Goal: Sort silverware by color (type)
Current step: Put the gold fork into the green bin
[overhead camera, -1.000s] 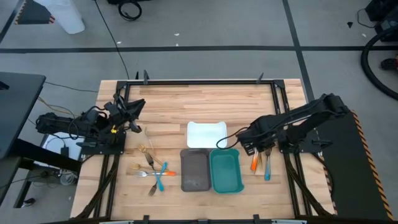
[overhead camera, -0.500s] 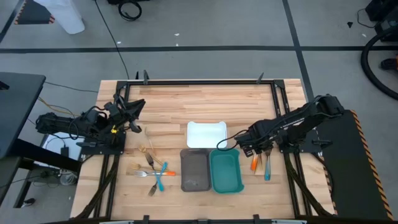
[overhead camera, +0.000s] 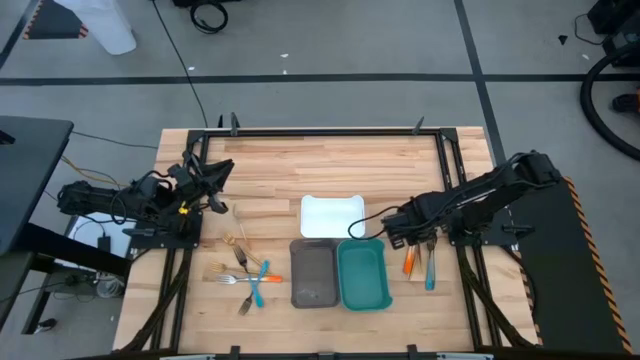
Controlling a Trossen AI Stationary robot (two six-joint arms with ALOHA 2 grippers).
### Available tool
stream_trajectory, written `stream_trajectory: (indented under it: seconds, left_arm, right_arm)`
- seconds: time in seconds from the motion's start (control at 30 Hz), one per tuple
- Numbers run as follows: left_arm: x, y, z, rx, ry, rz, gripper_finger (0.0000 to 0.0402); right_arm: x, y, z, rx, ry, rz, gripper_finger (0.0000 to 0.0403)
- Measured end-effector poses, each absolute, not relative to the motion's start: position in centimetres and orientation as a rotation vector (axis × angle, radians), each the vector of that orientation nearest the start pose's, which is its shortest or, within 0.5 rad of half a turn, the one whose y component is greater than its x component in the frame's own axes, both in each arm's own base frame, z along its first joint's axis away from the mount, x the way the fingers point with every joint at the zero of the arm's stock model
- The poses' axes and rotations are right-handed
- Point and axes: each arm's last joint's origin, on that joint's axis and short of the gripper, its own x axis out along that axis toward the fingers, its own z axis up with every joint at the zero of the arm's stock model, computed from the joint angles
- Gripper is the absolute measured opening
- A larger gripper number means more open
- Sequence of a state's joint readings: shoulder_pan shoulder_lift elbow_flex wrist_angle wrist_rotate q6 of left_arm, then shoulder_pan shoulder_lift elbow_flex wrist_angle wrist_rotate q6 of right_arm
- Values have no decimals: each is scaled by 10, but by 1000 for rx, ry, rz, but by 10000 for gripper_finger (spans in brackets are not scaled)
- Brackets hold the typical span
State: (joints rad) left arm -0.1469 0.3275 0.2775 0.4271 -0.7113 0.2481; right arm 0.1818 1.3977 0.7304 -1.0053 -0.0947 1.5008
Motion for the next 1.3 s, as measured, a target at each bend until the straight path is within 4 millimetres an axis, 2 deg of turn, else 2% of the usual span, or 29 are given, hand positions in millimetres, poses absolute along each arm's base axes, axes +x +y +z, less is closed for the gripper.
stream_trajectory:
  seconds: [0.33, 0.53, 0.73, 1.1, 1.3]
  left_arm:
    - [103, 4, 269, 81, -274, 596, 50]
    - [103, 4, 269, 82, -274, 596, 50]
    - [103, 4, 269, 83, -274, 596, 50]
    - [103, 4, 269, 82, -274, 596, 50]
    - [103, 4, 269, 82, -274, 596, 50]
  right_arm:
    - [187, 42, 157, 987, 1429, -1088, 87]
    - [182, 47, 143, 1033, 1423, -1058, 87]
    - [181, 49, 142, 1033, 1417, -1056, 85]
    - [180, 49, 142, 1034, 1428, -1071, 22]
    - [179, 49, 142, 1048, 1423, -1077, 14]
